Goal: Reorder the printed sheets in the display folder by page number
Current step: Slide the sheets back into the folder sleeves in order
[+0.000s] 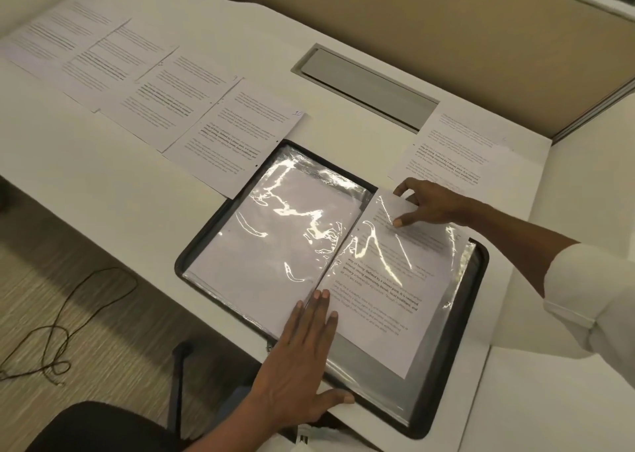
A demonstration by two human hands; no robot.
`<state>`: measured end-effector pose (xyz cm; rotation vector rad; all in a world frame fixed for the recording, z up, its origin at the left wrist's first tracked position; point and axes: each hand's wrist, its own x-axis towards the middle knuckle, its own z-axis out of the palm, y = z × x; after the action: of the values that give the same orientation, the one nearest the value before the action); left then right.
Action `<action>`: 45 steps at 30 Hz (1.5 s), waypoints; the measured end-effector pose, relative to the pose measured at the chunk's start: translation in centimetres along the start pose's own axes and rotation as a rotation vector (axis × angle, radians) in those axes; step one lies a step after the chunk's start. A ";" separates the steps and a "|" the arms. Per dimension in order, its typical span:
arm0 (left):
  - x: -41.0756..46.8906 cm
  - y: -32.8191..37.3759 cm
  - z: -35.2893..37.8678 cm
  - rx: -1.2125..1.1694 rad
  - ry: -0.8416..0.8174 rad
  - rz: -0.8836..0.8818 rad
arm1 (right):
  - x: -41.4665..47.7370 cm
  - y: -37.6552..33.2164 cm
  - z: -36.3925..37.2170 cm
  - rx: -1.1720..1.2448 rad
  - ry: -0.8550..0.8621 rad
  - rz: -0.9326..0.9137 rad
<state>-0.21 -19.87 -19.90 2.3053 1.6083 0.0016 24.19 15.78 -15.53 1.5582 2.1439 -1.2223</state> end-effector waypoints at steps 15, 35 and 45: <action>-1.4 -1.8 1.0 0.080 0.000 0.075 | -1.0 -1.8 1.9 0.184 0.068 0.039; -0.7 -4.7 0.1 0.055 -0.187 0.233 | -2.8 -1.7 2.4 0.136 0.170 0.129; 0.6 -5.8 -0.7 0.064 -0.177 0.306 | -6.2 -0.9 1.6 -0.296 0.277 0.205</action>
<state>-5.43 -17.36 -20.87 2.4989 1.1773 -0.1786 25.48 10.36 -12.34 1.8378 2.1341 -0.6234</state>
